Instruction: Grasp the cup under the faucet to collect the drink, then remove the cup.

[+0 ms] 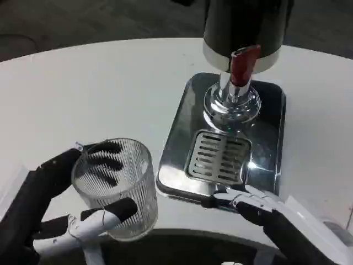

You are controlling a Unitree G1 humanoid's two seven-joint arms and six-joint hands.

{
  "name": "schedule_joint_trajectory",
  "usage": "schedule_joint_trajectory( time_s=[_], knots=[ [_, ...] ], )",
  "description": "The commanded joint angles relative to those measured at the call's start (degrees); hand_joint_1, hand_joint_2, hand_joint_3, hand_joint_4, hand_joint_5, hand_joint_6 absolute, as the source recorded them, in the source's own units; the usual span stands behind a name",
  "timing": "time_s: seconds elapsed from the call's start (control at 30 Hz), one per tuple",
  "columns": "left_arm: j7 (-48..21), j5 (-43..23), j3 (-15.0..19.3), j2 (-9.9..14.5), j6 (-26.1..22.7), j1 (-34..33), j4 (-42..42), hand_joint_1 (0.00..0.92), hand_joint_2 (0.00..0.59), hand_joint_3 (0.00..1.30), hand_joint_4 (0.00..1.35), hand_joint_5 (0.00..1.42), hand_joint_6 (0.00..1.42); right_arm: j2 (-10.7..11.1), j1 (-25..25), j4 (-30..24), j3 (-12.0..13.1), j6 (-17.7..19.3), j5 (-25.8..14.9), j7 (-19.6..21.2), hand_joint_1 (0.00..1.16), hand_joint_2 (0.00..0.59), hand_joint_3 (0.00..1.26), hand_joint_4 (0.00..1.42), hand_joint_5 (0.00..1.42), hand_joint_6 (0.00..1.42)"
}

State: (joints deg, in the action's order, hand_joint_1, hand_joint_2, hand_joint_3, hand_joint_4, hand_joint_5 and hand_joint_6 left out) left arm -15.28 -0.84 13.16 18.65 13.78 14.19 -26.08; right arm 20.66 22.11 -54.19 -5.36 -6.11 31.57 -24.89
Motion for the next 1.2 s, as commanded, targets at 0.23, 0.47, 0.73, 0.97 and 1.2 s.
schedule_joint_trajectory(
  time_s=[0.23,0.47,0.73,0.97,1.2],
  knots=[
    [0.62,-1.36,0.96,-0.32,0.3,-0.03,-1.34,0.593,0.116,0.77,0.86,0.91,0.49,-0.78,0.64,-1.83,-0.61,-0.59,1.03,-0.1,0.54,0.462,0.26,0.15,0.06,0.03],
    [0.54,-0.97,0.71,-0.14,0.25,-0.45,-1.39,0.593,0.116,0.77,0.86,0.91,0.49,-0.99,1.0,-1.96,-0.44,-0.52,0.88,0.03,0.54,0.462,0.26,0.15,0.06,0.03],
    [1.08,1.1,1.29,0.78,1.16,-3.29,2.97,0.593,0.115,0.77,0.86,0.92,0.49,-1.26,1.68,-2.18,-0.6,-0.23,1.03,0.25,0.54,0.462,0.26,0.15,0.07,0.03],
    [3.86,4.9,2.28,1.0,4.17,-7.83,8.55,0.593,0.115,0.77,0.86,0.92,0.48,-1.49,2.39,-2.54,-0.62,-0.1,1.11,0.44,0.54,0.462,0.26,0.15,0.07,0.03],
    [9.94,11.72,0.2,0.86,7.2,-17.61,17.51,0.591,0.125,0.78,0.87,0.92,0.48,-1.84,3.2,-2.91,-0.16,0.29,0.97,0.88,0.54,0.462,0.26,0.15,0.07,0.03]
  ],
)
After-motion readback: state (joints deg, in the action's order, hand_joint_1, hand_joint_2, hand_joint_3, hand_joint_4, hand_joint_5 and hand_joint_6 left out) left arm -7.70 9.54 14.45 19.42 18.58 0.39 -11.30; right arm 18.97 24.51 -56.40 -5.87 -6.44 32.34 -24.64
